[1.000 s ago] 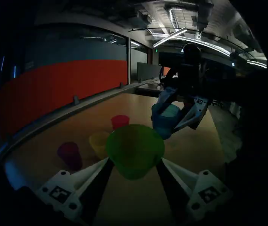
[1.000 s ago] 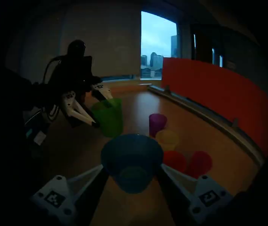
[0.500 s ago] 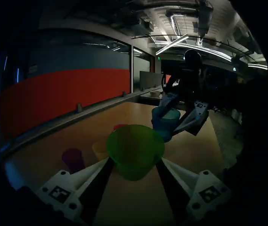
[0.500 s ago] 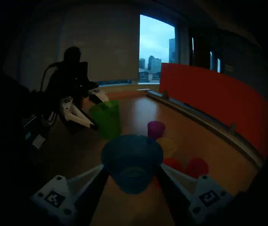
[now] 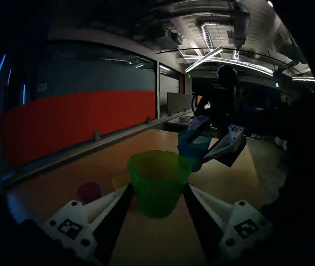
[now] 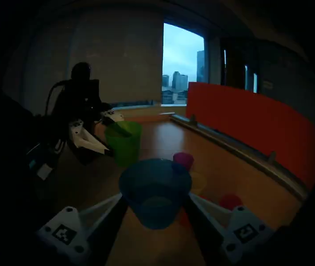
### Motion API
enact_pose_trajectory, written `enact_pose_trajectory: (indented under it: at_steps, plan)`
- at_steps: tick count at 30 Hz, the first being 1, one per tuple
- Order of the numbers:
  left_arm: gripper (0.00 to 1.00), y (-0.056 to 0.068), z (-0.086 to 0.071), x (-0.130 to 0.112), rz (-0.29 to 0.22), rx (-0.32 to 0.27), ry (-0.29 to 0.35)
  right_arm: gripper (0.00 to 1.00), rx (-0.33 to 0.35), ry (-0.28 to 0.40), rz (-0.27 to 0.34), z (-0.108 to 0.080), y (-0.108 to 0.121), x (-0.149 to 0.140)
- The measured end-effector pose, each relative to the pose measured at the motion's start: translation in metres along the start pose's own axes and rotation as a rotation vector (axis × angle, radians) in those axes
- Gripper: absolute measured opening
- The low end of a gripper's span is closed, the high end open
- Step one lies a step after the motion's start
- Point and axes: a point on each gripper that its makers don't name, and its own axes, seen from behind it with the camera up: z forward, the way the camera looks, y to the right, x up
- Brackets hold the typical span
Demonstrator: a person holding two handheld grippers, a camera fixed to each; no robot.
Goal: Pour water
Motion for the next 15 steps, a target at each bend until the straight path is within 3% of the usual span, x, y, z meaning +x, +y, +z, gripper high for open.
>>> enact_pose_trajectory:
  at_steps: [15]
  plan:
    - [0.8,0.003,-0.009,0.018,0.002,0.033,0.086,0.85,-0.019,0.031,-0.016,-0.006,0.001,0.017]
